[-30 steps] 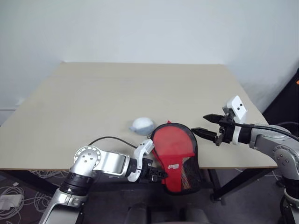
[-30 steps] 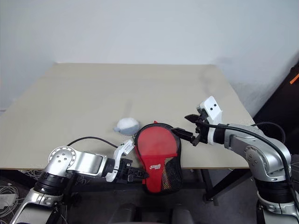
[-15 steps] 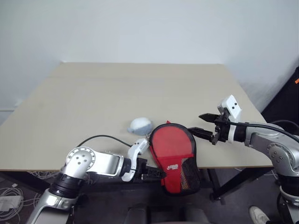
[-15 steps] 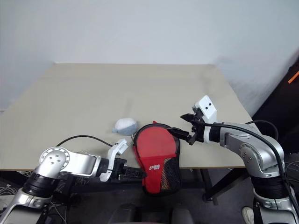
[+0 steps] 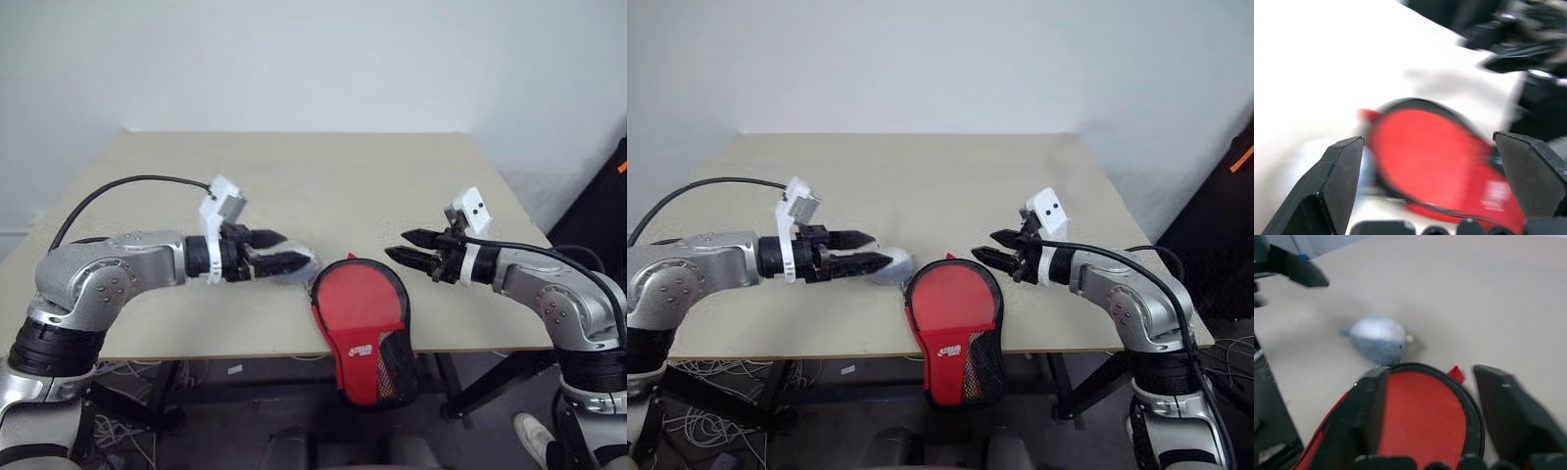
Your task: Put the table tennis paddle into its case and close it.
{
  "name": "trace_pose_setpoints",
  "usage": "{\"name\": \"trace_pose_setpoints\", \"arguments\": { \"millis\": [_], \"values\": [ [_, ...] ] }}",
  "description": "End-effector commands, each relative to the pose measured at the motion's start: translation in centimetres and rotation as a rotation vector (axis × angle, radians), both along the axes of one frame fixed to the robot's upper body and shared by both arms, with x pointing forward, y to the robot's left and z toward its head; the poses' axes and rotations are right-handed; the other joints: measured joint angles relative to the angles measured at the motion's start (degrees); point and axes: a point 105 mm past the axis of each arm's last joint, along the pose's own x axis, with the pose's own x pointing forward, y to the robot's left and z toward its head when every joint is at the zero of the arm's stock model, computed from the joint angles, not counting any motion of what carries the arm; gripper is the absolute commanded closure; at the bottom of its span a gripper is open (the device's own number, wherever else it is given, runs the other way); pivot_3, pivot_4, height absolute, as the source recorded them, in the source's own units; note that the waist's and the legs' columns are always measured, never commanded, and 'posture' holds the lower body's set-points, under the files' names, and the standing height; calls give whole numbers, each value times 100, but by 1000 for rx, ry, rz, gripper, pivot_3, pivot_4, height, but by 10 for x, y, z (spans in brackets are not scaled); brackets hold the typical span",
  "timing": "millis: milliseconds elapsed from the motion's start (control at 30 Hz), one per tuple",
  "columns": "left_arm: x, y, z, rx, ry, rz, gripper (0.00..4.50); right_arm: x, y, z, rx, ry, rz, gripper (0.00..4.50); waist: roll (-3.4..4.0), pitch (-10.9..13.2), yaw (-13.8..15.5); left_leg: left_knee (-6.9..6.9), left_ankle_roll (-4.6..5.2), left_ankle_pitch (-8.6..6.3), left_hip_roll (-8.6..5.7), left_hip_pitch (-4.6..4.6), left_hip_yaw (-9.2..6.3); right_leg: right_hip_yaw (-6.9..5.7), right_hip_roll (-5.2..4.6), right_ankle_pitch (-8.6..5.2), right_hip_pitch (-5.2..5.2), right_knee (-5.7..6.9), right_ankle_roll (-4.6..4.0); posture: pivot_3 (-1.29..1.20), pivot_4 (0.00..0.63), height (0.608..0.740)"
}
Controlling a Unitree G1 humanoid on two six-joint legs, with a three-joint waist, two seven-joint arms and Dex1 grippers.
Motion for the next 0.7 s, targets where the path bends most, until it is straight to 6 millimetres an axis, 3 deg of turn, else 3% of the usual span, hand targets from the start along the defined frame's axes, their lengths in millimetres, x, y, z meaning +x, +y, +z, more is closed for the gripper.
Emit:
{"name": "trace_pose_setpoints", "arguments": {
  "millis": [33,133,167,433,700],
  "values": [
    [17,12,4,-9,-117,36,0,7,13,10,25,-44,-16,3114,1,0,0,-1,8,5,0,-1,0,0,0,0,0,0,1,0,0,740],
    [22,15,-13,-40,-113,55,0,9,26,4,42,-31,-21,4288,-2,1,8,-2,21,12,1,-4,-1,0,0,1,0,-1,1,0,0,740],
    [22,14,-18,-52,-105,57,0,9,29,1,43,-26,-23,4461,-2,2,8,-2,22,12,1,-6,-1,0,0,4,-1,-1,-3,0,0,740],
    [39,25,-67,-80,-34,164,0,7,62,-40,-18,15,-31,4461,-5,1,3,16,26,14,5,-9,-3,-1,3,7,-1,11,-6,0,0,740],
    [54,24,-85,-95,4,208,0,12,76,-73,0,80,-55,4461,-9,-1,2,23,30,16,4,-13,-9,-4,4,17,2,12,4,0,0,740]
  ]
}}
